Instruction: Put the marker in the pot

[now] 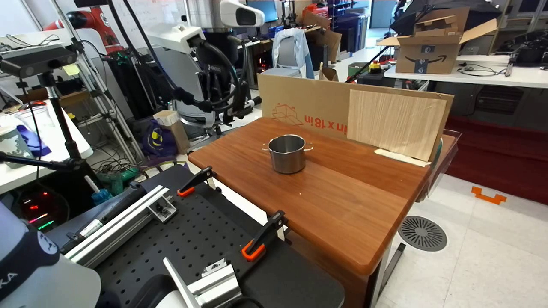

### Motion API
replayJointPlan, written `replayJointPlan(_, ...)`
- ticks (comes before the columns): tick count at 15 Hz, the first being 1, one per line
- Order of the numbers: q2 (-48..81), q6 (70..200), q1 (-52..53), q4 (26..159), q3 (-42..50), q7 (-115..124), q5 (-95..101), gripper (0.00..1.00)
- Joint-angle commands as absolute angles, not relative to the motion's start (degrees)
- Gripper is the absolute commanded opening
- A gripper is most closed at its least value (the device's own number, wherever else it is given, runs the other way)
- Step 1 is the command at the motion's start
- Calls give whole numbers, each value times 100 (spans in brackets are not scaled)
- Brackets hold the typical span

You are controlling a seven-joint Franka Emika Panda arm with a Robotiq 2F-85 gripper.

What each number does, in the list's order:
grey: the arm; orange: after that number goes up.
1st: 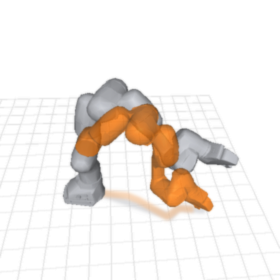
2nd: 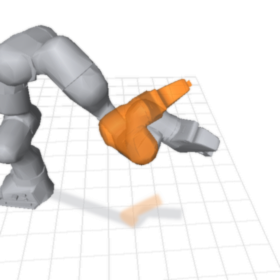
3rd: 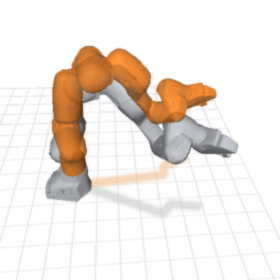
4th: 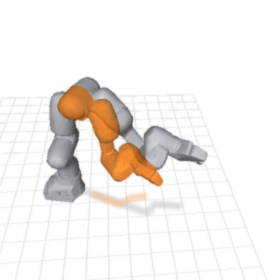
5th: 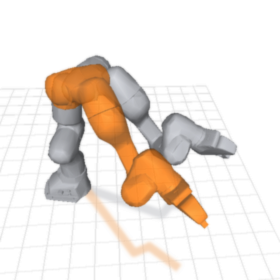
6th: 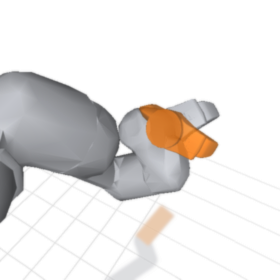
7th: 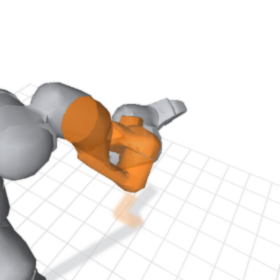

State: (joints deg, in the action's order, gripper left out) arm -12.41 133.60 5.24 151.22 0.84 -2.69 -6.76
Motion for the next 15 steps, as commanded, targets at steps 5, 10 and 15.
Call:
replayJointPlan(5, -489, 11736, 60, 14113, 219, -320, -672, 7)
replayJointPlan(10, 505, 11193, -79, 13245, 228, -311, -696, 7)
replayJointPlan(15, 1357, 10637, -162, 12396, 209, -295, -708, 7)
